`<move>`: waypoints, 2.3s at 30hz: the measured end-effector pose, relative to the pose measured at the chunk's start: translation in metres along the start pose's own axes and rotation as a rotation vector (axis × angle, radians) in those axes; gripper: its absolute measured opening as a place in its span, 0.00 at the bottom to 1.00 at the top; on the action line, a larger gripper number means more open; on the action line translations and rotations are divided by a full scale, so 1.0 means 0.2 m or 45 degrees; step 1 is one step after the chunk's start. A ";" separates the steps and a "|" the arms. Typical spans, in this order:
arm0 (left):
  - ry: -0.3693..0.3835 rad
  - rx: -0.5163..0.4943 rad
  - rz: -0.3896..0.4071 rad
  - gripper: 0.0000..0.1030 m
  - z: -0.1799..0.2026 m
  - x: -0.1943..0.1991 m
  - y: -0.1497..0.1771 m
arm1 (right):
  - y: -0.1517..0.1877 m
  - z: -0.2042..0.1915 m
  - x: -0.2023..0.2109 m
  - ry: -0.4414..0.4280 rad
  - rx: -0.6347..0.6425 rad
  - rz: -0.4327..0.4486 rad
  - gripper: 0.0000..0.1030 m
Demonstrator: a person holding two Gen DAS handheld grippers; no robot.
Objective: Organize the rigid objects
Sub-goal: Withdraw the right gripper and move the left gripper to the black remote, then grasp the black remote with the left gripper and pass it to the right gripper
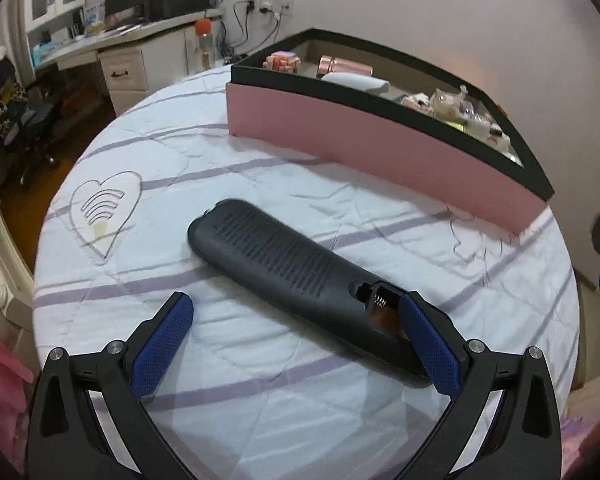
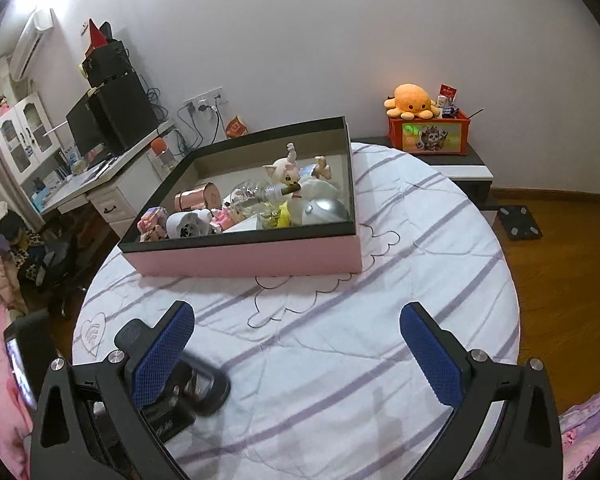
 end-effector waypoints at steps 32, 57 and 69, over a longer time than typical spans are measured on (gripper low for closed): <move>0.377 -0.221 -0.020 0.92 -0.14 -0.02 -0.18 | 0.21 -0.28 -0.18 -0.147 0.425 -0.199 1.00; 0.337 -0.356 0.170 0.81 -0.26 -0.08 -0.74 | 0.39 -0.69 -0.39 -0.359 0.861 -0.357 0.52; 0.367 -0.373 0.027 0.51 -0.19 -0.40 -0.85 | 0.46 -0.63 -0.26 -0.379 0.665 -0.372 0.44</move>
Point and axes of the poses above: each gripper's, at about its wrist camera, not at the fingertips, and x roughly against the way its jaws point, z to its right, y to its underside, the point moved 7 cm from there along -x, roughly the way its jaws point, and after that the axes turned 1 degree about z, right-handed, at the moved point
